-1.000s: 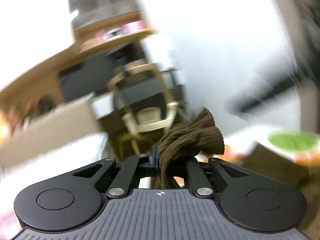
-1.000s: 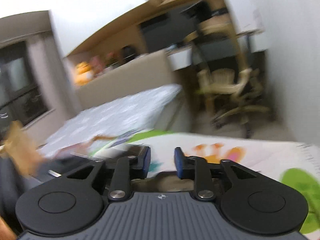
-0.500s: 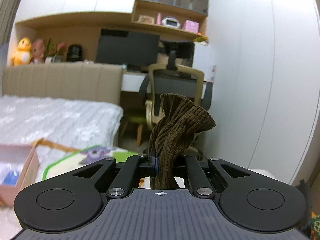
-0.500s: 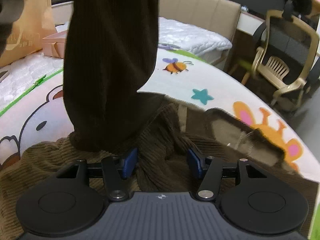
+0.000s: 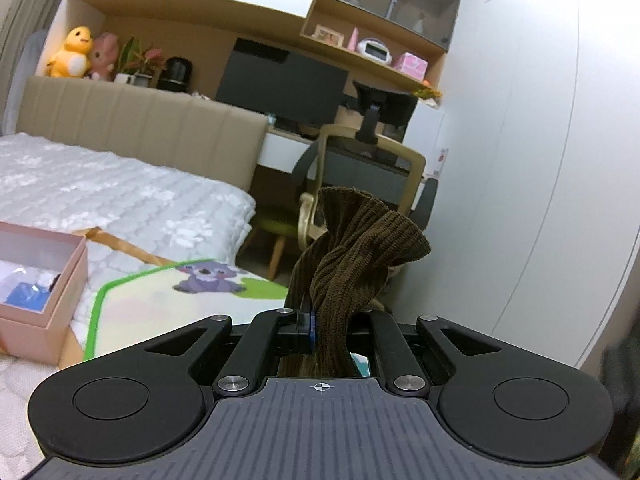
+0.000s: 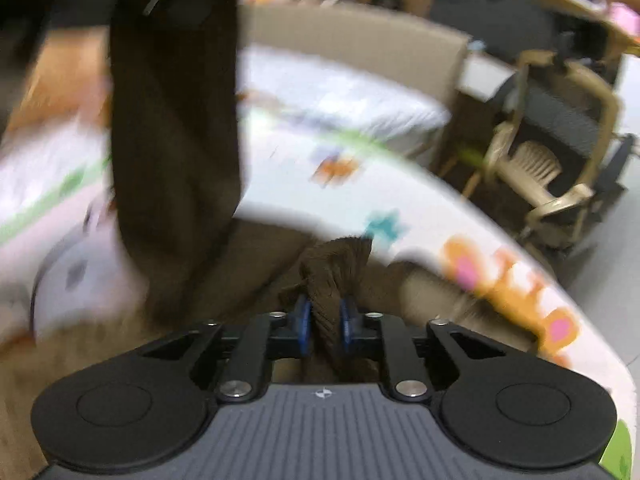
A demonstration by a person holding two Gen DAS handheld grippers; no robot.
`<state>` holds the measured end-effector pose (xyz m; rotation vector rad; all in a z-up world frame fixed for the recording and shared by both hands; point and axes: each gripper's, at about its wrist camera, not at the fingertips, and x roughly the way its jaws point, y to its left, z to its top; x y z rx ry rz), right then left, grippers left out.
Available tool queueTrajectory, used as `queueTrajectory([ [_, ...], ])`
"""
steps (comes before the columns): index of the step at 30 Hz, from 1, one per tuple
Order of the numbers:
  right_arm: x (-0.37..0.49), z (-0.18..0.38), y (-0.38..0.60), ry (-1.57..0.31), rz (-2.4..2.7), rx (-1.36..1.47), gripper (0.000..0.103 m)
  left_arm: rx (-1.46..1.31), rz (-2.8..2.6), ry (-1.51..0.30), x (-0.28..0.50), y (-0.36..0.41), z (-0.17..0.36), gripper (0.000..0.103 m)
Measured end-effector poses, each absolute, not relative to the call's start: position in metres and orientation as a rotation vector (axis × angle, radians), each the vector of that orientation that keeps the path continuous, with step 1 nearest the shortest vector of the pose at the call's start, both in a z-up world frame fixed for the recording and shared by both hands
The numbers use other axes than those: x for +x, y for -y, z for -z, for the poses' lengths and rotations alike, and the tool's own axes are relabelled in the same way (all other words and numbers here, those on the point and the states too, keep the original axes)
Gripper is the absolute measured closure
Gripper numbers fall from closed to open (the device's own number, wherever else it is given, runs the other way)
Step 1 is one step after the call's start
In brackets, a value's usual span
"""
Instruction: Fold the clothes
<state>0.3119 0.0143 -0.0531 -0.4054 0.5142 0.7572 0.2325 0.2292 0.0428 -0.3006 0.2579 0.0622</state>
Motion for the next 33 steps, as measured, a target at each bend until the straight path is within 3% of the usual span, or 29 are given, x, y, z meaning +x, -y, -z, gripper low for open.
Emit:
queueTrajectory([
  [4, 0.305, 0.016, -0.021, -0.422, -0.826, -0.327, 0.090, -0.304, -0.066, -0.263, 0.236, -0.229, -0.044, 0.095],
  [9, 0.301, 0.057, -0.039, -0.518, -0.842, -0.429, 0.088, -0.300, -0.054, -0.274, 0.235, -0.223, -0.053, 0.095],
  [11, 0.303, 0.072, -0.030, -0.572, -0.852, -0.402, 0.080, -0.279, -0.049, -0.278, 0.235, -0.216, -0.059, 0.095],
  [15, 0.302, 0.052, 0.020, -0.514, -0.865, -0.251, 0.041, -0.237, -0.024, -0.285, 0.244, -0.191, -0.073, 0.095],
  [21, 0.309, 0.017, 0.120, -0.396, -0.682, -0.083, 0.034, -0.203, 0.123, -0.333, 0.285, -0.116, -0.081, 0.093],
  [23, 0.311, 0.017, 0.149, -0.395, -0.614, -0.040, 0.033, -0.205, 0.197, -0.367, 0.299, -0.088, -0.077, 0.084],
  [25, 0.318, 0.021, 0.172, -0.414, -0.569, 0.017, 0.029, -0.209, 0.270, -0.404, 0.308, -0.064, -0.071, 0.061],
  [27, 0.320, 0.027, 0.191, -0.445, -0.544, 0.082, 0.027, -0.212, 0.306, -0.416, 0.311, -0.052, -0.067, 0.049],
  [29, 0.323, 0.033, 0.202, -0.476, -0.527, 0.133, 0.027, -0.212, 0.303, -0.419, 0.309, -0.053, -0.064, 0.045],
  [33, 0.336, 0.044, 0.205, -0.529, -0.529, 0.207, 0.027, -0.222, 0.245, -0.428, 0.300, -0.080, -0.057, 0.026],
])
